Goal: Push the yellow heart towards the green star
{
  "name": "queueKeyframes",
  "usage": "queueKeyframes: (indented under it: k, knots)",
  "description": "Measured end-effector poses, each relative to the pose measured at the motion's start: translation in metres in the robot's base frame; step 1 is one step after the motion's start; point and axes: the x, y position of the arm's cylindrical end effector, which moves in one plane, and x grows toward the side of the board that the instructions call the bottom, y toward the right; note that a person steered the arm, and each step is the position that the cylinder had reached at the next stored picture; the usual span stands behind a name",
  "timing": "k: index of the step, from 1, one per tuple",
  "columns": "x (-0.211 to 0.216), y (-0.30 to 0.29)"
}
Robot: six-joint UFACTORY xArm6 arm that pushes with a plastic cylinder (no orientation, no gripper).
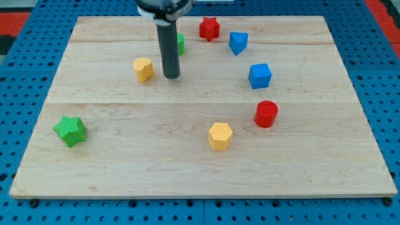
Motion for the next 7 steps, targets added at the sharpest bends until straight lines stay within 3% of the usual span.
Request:
queueKeyframes:
  k: [1, 2, 6, 7]
  knots:
    - [-0.025, -0.043]
    - [-0.014, -0.093]
    - [-0.016, -0.101]
    - [-0.019, -0.071]
